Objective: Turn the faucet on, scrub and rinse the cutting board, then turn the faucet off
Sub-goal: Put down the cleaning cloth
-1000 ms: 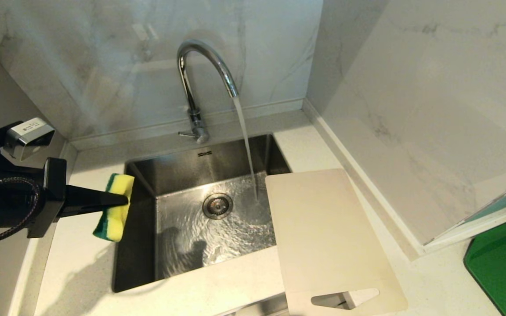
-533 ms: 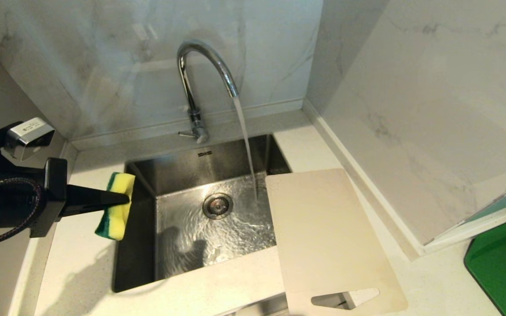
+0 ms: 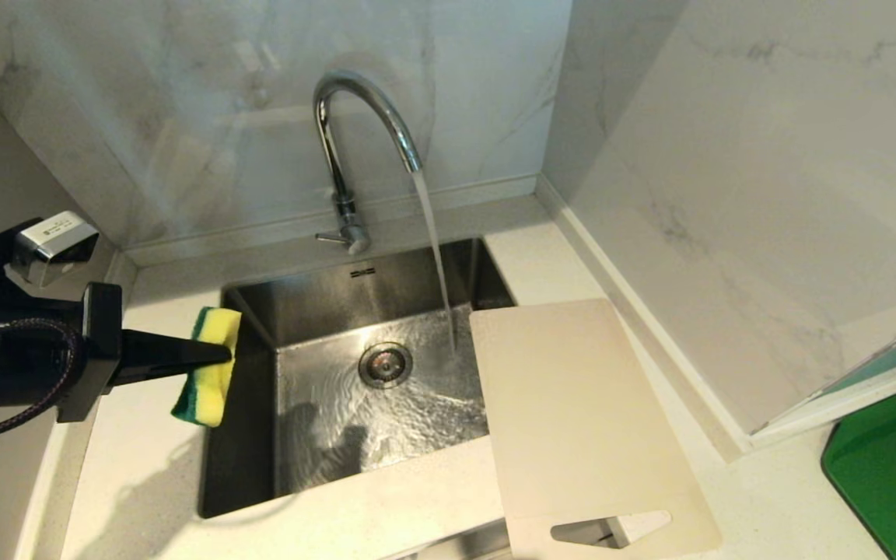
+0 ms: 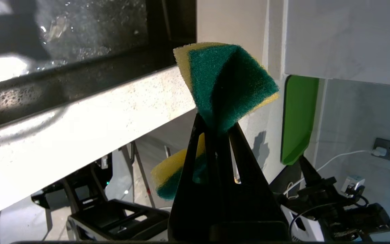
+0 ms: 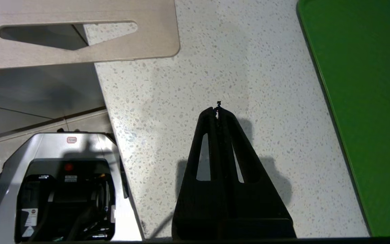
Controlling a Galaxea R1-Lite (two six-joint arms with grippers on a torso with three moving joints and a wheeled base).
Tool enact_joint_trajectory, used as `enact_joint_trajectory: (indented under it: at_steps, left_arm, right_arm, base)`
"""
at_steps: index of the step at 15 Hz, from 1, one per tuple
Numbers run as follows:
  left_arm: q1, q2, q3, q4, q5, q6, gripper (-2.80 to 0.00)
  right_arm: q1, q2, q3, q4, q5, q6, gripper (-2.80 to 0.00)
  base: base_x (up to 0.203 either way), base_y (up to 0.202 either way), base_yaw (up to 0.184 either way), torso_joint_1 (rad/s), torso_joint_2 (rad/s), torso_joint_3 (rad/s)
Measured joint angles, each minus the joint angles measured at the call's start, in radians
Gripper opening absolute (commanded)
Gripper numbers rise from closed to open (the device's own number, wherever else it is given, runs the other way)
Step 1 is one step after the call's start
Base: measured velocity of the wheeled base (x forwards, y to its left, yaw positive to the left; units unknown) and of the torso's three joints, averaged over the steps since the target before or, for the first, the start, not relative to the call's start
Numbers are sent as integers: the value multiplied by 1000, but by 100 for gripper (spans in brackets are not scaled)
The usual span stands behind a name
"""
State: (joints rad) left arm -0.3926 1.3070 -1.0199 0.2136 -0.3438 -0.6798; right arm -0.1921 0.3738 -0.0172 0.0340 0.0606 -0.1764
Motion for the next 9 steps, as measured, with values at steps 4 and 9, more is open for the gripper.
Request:
enact_joint_trajectory:
  at_steps: [4, 9]
  left_arm:
    - [0, -1, 17, -25, 1, 1, -280]
    - [0, -1, 19, -25, 3, 4, -280]
  right_arm:
    - [180, -67, 6, 0, -4, 40, -280]
    - [196, -272, -15, 59, -16, 51, -280]
  base:
    - [0, 0, 0, 0, 0, 0]
    - [0, 0, 0, 0, 0, 0]
